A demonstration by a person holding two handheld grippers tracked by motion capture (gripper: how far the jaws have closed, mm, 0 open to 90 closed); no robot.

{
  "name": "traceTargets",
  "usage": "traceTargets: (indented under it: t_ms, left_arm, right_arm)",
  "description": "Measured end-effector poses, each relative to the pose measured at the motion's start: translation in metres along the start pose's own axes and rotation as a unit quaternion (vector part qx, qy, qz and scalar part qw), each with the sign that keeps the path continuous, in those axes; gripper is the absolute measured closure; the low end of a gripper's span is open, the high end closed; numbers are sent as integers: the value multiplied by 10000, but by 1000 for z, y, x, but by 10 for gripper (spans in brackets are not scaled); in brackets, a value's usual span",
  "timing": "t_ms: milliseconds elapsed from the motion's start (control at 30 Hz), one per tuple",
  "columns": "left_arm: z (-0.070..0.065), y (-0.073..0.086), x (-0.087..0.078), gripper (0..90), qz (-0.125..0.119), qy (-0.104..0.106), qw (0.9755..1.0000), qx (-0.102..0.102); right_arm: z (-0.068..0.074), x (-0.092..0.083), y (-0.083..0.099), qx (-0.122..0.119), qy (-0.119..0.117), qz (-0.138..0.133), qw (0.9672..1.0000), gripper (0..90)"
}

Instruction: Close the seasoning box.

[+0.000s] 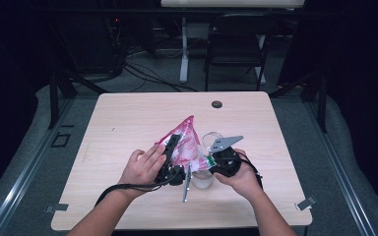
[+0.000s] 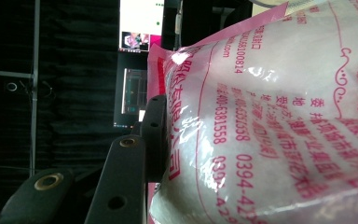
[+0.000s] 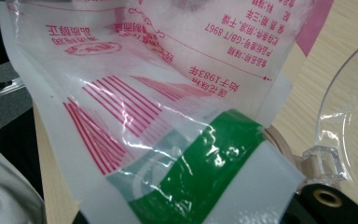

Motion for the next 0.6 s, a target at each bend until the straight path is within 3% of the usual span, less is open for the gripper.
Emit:
traceTargets:
  t_ms: [600]
  left_arm:
    - [1, -1, 0, 656, -11, 11, 10000, -7]
  right_arm:
    - [0, 0, 0, 34, 15, -36, 10000, 900]
Point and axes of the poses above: each handheld gripper's, and its own axes: x roughly forward along the jaws, y roughly out of its underside, z roughly to its left, the point moved 7 cm from there along x, roughly forward along the jaws, and after that the axes turned 9 degrees about -y, right-handed, at the moved point
